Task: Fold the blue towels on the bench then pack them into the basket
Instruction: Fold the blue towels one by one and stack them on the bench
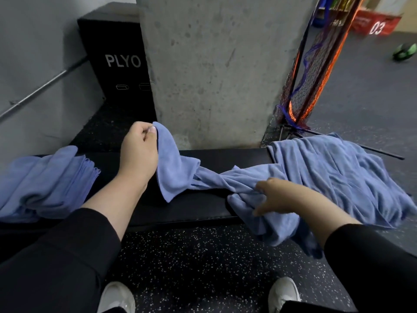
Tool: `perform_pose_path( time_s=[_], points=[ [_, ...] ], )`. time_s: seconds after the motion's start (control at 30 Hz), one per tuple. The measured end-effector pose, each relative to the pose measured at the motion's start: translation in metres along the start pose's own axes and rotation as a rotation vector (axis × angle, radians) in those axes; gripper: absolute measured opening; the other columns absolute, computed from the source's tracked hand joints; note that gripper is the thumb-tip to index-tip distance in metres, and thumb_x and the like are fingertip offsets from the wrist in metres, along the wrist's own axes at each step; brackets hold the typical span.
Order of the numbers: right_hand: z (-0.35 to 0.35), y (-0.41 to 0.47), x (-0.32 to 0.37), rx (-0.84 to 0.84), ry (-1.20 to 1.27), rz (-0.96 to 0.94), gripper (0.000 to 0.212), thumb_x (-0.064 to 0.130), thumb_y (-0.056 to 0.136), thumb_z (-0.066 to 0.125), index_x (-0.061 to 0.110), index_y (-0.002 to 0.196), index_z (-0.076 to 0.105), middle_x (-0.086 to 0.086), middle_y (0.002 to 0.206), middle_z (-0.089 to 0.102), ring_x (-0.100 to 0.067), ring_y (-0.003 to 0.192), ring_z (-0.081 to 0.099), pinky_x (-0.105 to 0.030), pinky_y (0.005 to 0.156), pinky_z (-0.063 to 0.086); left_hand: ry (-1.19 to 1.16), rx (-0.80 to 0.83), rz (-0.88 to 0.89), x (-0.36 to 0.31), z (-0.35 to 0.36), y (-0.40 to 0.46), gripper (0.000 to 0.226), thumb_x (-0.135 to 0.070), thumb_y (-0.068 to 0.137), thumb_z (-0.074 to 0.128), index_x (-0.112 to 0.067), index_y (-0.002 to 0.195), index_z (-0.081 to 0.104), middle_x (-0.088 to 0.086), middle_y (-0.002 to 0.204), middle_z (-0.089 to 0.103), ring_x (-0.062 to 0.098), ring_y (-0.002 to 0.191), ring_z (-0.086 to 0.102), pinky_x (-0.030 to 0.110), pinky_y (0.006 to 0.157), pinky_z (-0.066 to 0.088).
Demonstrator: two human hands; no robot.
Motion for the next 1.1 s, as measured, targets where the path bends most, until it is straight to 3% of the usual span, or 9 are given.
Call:
perform_pose_path(
  time_s=[0.07, 0.2, 0.27, 0.4, 0.57, 0.73, 0.93, 1.0, 1.1],
  points=[
    [0.015, 0.006, 0.001, -0.063, -0.049, -0.001, 0.074, 0.056, 0.072, 0.078, 0.033, 0.136, 0.049, -0.001, 0.130, 0.047, -0.027, 0.112, 0.057, -0.035, 0.081, 0.047, 0.128, 0.148, 0.022, 0.002, 0.021, -0.004, 0.018, -0.023, 0.105, 0.046, -0.015, 0.103, 0.062, 0.000, 0.092, 0.065, 0.014, 0.077, 0.056, 0.028, 0.064, 0.043],
    [0.013, 0.013, -0.008, -0.334, 0.006, 0.027, 0.016, 0.025, 0.087, 0.060, 0.021, 0.102, 0.056, 0.000, 0.102, 0.054, -0.029, 0.096, 0.063, -0.033, 0.065, 0.040, 0.303, 0.485, 0.140, 0.011, 0.080, -0.033, 0.013, -0.026, 0.101, 0.054, -0.023, 0.095, 0.065, -0.008, 0.092, 0.068, 0.018, 0.090, 0.064, 0.032, 0.077, 0.047],
    [0.009, 0.014, -0.012, -0.347, 0.054, 0.036, 0.004, 0.021, 0.088, 0.057, 0.022, 0.089, 0.053, -0.003, 0.092, 0.057, -0.031, 0.089, 0.063, -0.034, 0.065, 0.045, 0.428, 0.635, 0.220, 0.017, 0.111, -0.052, 0.015, -0.033, 0.100, 0.055, -0.035, 0.112, 0.064, -0.014, 0.105, 0.066, 0.019, 0.108, 0.062, 0.034, 0.094, 0.047],
    [-0.016, 0.000, -0.018, -0.422, 0.197, -0.022, 0.015, 0.021, 0.089, 0.060, 0.015, 0.076, 0.058, -0.011, 0.083, 0.063, -0.032, 0.079, 0.059, -0.039, 0.067, 0.048, 0.866, 0.934, 0.312, 0.050, 0.156, -0.086, 0.055, -0.043, 0.106, 0.043, -0.041, 0.157, 0.023, -0.008, 0.169, 0.012, 0.022, 0.156, 0.008, 0.049, 0.124, 0.010],
    [-0.051, -0.028, -0.040, -0.574, 0.387, -0.008, 0.014, 0.019, 0.093, 0.063, 0.017, 0.098, 0.075, -0.006, 0.089, 0.073, -0.025, 0.086, 0.065, -0.036, 0.073, 0.052, 0.961, 0.833, 0.307, 0.061, 0.163, -0.074, 0.055, -0.037, 0.109, 0.038, -0.040, 0.159, 0.017, -0.005, 0.170, 0.009, 0.025, 0.154, 0.016, 0.048, 0.117, 0.024],
    [-0.085, -0.055, -0.095, -0.876, 0.688, 0.114, 0.016, 0.011, 0.089, 0.065, 0.023, 0.093, 0.074, -0.002, 0.079, 0.070, -0.018, 0.070, 0.062, -0.029, 0.068, 0.047, 0.988, 0.739, 0.263, 0.062, 0.167, -0.070, 0.054, -0.033, 0.109, 0.039, -0.039, 0.159, 0.020, -0.006, 0.168, 0.018, 0.027, 0.149, 0.027, 0.045, 0.113, 0.030],
    [-0.114, -0.097, -0.172, -1.229, 0.670, 0.243, 0.024, 0.013, 0.088, 0.063, 0.016, 0.108, 0.075, -0.011, 0.104, 0.070, -0.026, 0.097, 0.065, -0.034, 0.091, 0.050, 0.990, 0.699, 0.255, 0.064, 0.168, -0.065, 0.049, -0.031, 0.110, 0.034, -0.034, 0.158, 0.026, -0.005, 0.166, 0.025, 0.029, 0.143, 0.038, 0.045, 0.110, 0.037],
    [-0.102, -0.085, -0.180, -1.159, 0.583, 0.289, 0.023, 0.012, 0.089, 0.066, 0.012, 0.110, 0.075, -0.017, 0.106, 0.067, -0.032, 0.099, 0.063, -0.029, 0.087, 0.043, 0.975, 0.661, 0.278, 0.063, 0.165, -0.062, 0.045, -0.032, 0.110, 0.035, -0.030, 0.155, 0.036, -0.003, 0.160, 0.037, 0.028, 0.137, 0.046, 0.045, 0.105, 0.042],
    [-0.050, -0.033, -0.186, -0.629, 0.436, 0.386, 0.026, 0.025, 0.089, 0.070, 0.010, 0.110, 0.073, -0.021, 0.110, 0.069, -0.038, 0.101, 0.063, -0.038, 0.085, 0.049, 0.910, 0.577, 0.352, 0.058, 0.162, -0.058, 0.030, -0.029, 0.107, 0.041, -0.023, 0.132, 0.057, 0.002, 0.128, 0.065, 0.025, 0.111, 0.064, 0.041, 0.088, 0.050]
  ],
)
Point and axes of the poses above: each hand's wrist, its own y-axis towards the middle knuckle, its own z-axis out of the palm, x = y × z, the point moved 8 cm from there along y, towards the middle knuckle
